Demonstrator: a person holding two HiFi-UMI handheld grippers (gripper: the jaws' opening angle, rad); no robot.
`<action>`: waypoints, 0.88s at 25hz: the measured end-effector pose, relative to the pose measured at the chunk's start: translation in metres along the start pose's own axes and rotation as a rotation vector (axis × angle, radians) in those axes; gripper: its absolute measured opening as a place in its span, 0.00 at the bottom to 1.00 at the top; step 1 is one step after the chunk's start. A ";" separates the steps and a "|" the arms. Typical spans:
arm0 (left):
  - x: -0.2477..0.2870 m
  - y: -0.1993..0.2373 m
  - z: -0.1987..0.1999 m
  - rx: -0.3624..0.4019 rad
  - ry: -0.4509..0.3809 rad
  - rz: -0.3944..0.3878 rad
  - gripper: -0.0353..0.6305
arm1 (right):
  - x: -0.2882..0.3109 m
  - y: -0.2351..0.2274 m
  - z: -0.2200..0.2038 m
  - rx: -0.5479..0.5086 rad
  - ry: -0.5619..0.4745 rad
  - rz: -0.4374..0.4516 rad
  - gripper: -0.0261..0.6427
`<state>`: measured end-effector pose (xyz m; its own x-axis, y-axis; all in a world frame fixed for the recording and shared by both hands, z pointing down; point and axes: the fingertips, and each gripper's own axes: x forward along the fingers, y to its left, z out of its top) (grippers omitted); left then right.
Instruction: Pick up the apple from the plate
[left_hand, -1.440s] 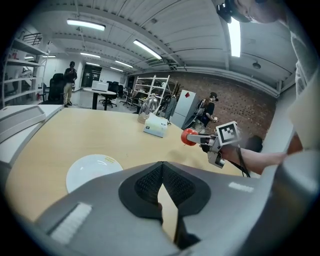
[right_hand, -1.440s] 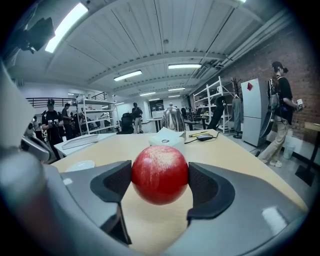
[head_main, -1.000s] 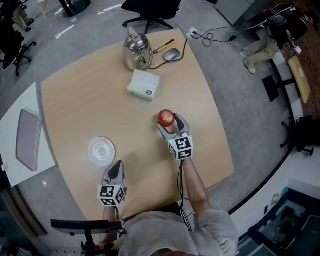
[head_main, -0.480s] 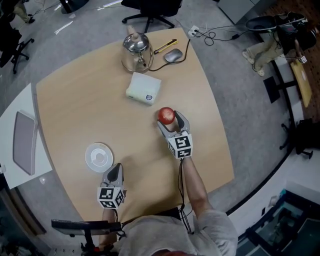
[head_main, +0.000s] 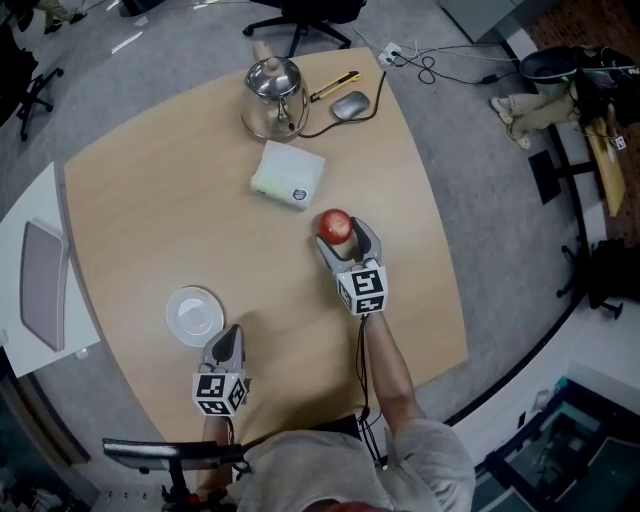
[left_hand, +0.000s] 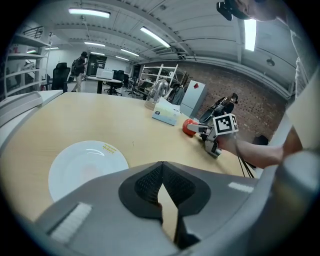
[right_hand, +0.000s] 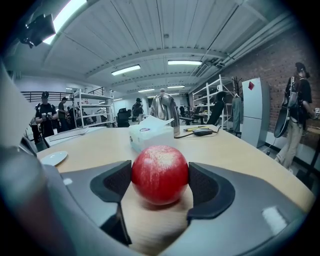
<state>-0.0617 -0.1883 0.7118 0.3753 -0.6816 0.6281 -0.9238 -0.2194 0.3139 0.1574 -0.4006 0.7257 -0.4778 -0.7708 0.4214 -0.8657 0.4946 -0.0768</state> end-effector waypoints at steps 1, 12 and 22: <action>0.000 -0.001 0.000 0.000 0.001 -0.001 0.08 | 0.000 0.000 0.001 -0.002 0.001 -0.001 0.58; -0.003 0.005 -0.006 -0.023 0.010 0.000 0.08 | 0.001 -0.004 0.000 0.010 0.000 -0.036 0.59; -0.004 0.012 0.001 -0.020 -0.006 -0.001 0.08 | 0.003 -0.002 0.005 0.019 -0.003 -0.039 0.59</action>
<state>-0.0746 -0.1893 0.7124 0.3756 -0.6853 0.6239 -0.9217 -0.2059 0.3287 0.1569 -0.4058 0.7224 -0.4440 -0.7908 0.4213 -0.8863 0.4565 -0.0772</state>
